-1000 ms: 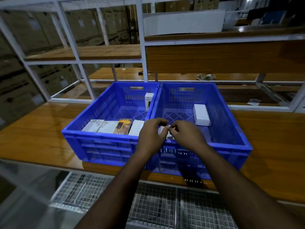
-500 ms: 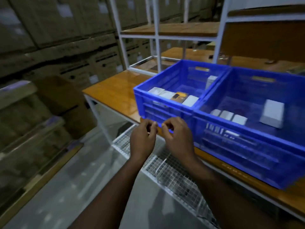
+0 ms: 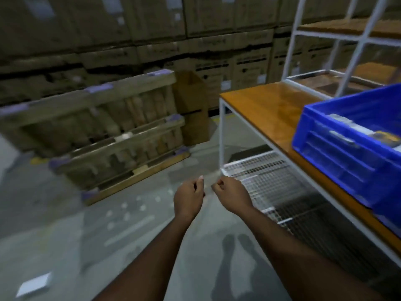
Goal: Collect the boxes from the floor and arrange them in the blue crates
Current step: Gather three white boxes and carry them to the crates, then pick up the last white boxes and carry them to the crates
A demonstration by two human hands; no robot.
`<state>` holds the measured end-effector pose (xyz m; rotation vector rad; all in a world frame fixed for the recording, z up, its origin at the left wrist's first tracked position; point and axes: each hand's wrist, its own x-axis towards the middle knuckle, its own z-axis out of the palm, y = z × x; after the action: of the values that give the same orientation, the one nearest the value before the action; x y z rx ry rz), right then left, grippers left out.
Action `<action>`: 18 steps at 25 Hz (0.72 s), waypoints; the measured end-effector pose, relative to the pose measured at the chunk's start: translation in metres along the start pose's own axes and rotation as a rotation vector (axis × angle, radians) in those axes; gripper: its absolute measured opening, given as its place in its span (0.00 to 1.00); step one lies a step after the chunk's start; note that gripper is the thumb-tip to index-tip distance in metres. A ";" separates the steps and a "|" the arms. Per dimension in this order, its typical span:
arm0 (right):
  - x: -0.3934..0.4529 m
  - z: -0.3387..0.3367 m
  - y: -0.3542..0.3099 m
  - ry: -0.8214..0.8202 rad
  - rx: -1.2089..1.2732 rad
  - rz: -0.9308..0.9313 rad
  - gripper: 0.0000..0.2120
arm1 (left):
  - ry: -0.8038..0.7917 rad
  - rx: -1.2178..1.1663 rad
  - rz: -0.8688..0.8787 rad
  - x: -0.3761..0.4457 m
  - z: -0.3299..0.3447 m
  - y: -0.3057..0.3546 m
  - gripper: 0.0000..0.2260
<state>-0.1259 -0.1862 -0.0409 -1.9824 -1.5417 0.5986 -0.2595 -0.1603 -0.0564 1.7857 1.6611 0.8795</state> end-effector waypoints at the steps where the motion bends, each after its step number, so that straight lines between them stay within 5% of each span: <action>1: 0.000 0.026 -0.015 -0.053 -0.012 -0.008 0.13 | 0.012 0.009 -0.056 -0.003 -0.018 -0.027 0.23; 10: -0.056 0.229 -0.168 -0.367 -0.158 -0.173 0.18 | 0.104 0.077 -0.454 -0.058 -0.180 -0.244 0.19; 18: -0.098 0.360 -0.291 -0.473 -0.209 -0.661 0.13 | 0.333 0.320 -0.605 -0.108 -0.325 -0.349 0.13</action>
<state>-0.5928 -0.1719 -0.1154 -1.3661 -2.4790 0.6620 -0.7352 -0.2493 -0.1256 1.2184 2.4883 0.6761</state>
